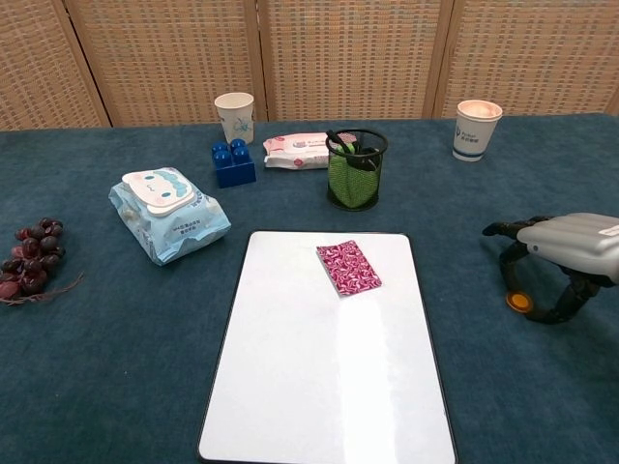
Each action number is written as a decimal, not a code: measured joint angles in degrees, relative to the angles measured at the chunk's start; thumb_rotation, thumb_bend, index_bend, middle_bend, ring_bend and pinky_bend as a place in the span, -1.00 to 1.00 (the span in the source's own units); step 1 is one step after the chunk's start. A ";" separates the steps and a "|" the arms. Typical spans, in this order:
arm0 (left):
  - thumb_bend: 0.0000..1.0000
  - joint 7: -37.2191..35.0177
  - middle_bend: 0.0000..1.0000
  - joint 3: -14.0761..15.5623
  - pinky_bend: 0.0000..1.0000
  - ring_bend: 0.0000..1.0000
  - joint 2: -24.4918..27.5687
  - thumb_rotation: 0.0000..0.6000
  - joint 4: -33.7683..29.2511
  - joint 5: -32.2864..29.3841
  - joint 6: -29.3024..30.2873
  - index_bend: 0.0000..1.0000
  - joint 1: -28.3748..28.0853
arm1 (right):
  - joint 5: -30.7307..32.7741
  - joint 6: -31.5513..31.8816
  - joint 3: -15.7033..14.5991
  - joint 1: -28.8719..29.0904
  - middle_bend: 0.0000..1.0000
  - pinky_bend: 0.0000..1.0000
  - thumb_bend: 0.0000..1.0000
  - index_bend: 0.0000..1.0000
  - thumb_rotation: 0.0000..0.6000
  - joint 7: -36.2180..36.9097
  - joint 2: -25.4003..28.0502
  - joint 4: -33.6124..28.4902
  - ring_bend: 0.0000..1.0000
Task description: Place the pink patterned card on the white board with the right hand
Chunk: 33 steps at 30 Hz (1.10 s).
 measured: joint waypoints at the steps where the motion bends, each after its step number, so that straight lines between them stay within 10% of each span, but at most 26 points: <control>1: -1.00 0.02 -1.00 0.00 -1.00 -1.00 0.00 1.00 -0.01 -0.02 -0.01 -1.00 0.00 | -0.29 -0.01 0.01 -0.06 -1.00 -1.00 -0.27 0.04 1.00 0.16 -0.13 0.20 -1.00; 20: -1.00 -0.33 -1.00 -0.16 -1.00 -1.00 0.14 1.00 0.02 -0.47 -0.45 -1.00 -0.22 | -1.53 -0.19 4.04 1.39 -1.00 -1.00 -0.27 0.09 1.00 0.58 0.89 -5.22 -1.00; 33: -1.00 -2.52 -1.00 -0.80 -1.00 -1.00 0.87 1.00 0.41 -1.91 -1.52 -1.00 -0.63 | 16.26 -1.42 11.71 13.21 -1.00 -1.00 -0.27 0.09 1.00 -13.31 -5.38 -8.40 -1.00</control>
